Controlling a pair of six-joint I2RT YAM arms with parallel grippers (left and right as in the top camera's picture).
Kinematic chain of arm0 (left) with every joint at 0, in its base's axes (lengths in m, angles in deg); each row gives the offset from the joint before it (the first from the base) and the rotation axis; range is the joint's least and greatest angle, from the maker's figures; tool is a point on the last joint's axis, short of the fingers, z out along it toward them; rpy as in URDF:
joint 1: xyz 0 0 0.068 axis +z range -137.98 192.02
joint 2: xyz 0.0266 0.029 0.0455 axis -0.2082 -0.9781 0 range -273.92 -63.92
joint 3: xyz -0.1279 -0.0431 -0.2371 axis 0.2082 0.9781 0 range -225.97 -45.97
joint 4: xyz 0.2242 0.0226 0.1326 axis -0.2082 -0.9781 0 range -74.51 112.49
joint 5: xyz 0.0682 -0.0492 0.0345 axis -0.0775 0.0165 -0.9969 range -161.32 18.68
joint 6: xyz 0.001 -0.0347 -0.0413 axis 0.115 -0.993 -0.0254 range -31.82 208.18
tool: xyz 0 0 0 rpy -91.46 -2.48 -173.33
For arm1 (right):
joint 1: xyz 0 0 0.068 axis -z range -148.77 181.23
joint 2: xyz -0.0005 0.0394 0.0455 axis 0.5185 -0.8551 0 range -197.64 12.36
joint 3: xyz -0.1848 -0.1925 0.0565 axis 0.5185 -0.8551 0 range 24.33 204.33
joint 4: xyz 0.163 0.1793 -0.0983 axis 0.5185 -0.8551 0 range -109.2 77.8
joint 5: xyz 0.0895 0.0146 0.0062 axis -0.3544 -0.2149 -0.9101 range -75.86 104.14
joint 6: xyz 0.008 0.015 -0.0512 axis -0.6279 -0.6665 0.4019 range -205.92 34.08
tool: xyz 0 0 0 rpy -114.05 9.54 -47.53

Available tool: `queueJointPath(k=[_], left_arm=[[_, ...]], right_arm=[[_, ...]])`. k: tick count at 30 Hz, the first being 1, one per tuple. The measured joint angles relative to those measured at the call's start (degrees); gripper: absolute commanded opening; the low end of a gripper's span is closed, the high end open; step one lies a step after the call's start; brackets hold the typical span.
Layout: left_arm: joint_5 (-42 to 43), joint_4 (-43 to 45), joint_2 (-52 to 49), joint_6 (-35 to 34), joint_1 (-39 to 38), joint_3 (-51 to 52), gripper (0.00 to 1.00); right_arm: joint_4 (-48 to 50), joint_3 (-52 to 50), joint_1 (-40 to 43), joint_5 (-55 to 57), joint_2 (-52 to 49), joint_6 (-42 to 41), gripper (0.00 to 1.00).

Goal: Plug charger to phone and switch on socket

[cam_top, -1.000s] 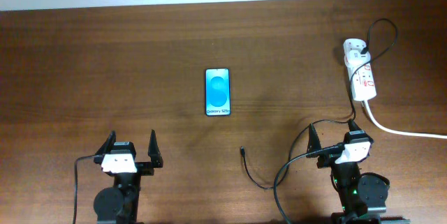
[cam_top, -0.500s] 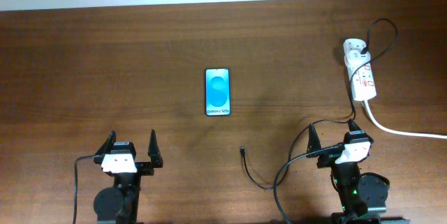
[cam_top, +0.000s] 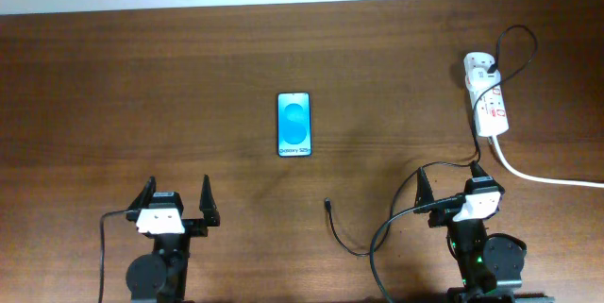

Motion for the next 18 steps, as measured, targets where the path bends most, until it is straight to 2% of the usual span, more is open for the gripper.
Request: queueJointPath(k=[5,7,12,14,18], left_arm=[[1.8,0.4,0.0,0.0,0.0,0.0,0.99],[2.5,5.0,0.0,0.0,0.0,0.2,0.99],[3.1,30.3,0.1,0.2,0.0,0.1,0.99],[3.0,36.9,-0.1,0.2,0.0,0.2,0.99],[1.8,37.7,-0.3,0.2,0.0,-3.2,0.99]], right_arm=[[0.0,0.0,0.0,0.0,0.0,0.0,0.98],[0.0,0.0,0.0,0.0,0.0,0.0,0.98],[0.0,0.0,0.0,0.0,0.0,0.0,0.98],[0.0,0.0,0.0,0.0,0.0,0.0,0.98],[0.0,0.0,0.0,0.0,0.0,0.0,0.98]])
